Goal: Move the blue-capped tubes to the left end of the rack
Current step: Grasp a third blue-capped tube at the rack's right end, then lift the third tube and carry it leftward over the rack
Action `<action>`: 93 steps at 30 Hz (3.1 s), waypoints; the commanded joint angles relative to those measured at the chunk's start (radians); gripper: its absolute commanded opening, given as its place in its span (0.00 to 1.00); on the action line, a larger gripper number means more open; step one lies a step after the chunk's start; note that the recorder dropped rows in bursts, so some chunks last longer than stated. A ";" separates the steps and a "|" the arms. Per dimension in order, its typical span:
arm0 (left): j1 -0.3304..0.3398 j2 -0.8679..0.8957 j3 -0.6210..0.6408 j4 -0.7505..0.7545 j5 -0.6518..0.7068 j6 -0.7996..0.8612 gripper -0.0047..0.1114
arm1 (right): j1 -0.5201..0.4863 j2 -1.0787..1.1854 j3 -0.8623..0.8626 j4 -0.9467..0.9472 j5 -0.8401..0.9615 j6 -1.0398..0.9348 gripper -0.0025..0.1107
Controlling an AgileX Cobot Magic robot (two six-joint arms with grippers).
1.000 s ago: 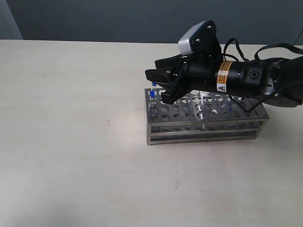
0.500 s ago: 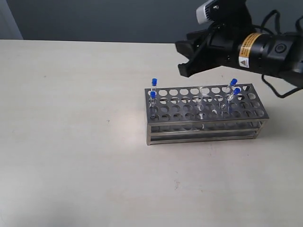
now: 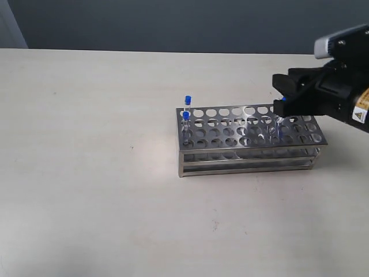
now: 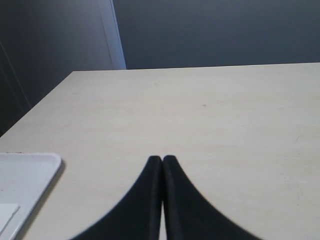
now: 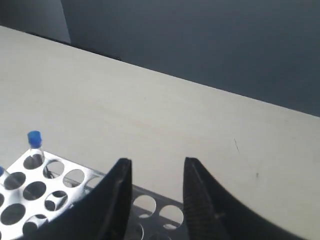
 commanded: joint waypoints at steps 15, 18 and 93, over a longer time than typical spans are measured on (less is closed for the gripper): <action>-0.004 -0.005 0.002 0.006 -0.010 -0.005 0.04 | -0.060 0.039 0.124 0.140 -0.053 -0.157 0.32; -0.004 -0.005 0.002 0.006 -0.010 -0.005 0.04 | -0.060 0.101 0.124 0.141 -0.140 -0.159 0.32; -0.004 -0.005 0.002 0.006 -0.011 -0.005 0.04 | -0.060 -0.040 0.119 0.014 -0.291 -0.049 0.01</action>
